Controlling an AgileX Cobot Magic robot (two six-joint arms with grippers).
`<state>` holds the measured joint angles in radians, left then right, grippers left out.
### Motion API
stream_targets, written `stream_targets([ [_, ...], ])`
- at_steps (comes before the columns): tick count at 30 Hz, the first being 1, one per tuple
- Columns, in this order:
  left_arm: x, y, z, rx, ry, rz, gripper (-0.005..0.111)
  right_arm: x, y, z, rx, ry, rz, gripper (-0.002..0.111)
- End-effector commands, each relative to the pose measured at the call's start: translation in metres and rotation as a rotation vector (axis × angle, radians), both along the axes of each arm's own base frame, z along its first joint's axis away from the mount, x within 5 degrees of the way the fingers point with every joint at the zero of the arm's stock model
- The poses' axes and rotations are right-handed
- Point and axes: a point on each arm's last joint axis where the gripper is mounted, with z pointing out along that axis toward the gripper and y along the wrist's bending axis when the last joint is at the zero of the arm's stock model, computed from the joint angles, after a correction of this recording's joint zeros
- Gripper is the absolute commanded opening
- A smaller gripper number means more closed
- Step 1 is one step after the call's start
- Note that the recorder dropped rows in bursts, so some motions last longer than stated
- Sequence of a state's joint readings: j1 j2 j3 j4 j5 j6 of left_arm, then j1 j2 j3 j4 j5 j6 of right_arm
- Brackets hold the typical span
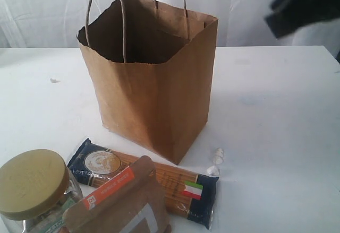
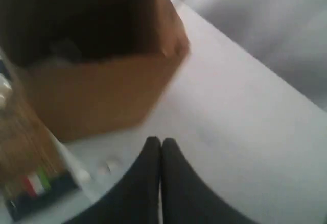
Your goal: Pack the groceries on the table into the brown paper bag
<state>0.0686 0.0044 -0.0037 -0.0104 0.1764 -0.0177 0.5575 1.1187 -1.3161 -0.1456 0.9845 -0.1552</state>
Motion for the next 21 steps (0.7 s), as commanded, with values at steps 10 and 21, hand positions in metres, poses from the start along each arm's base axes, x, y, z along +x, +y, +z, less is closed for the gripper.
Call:
stream_targets([
  [10,0.000,0.000,-0.001,-0.008,-0.006,0.001,0.000,0.006,-0.012,-0.118,-0.143,0.164,-0.180,0.000],
  [21,0.000,0.000,-0.001,-0.008,-0.006,0.001,0.000,0.044,0.018,-0.200,-0.218,0.405,-0.178,0.003],
])
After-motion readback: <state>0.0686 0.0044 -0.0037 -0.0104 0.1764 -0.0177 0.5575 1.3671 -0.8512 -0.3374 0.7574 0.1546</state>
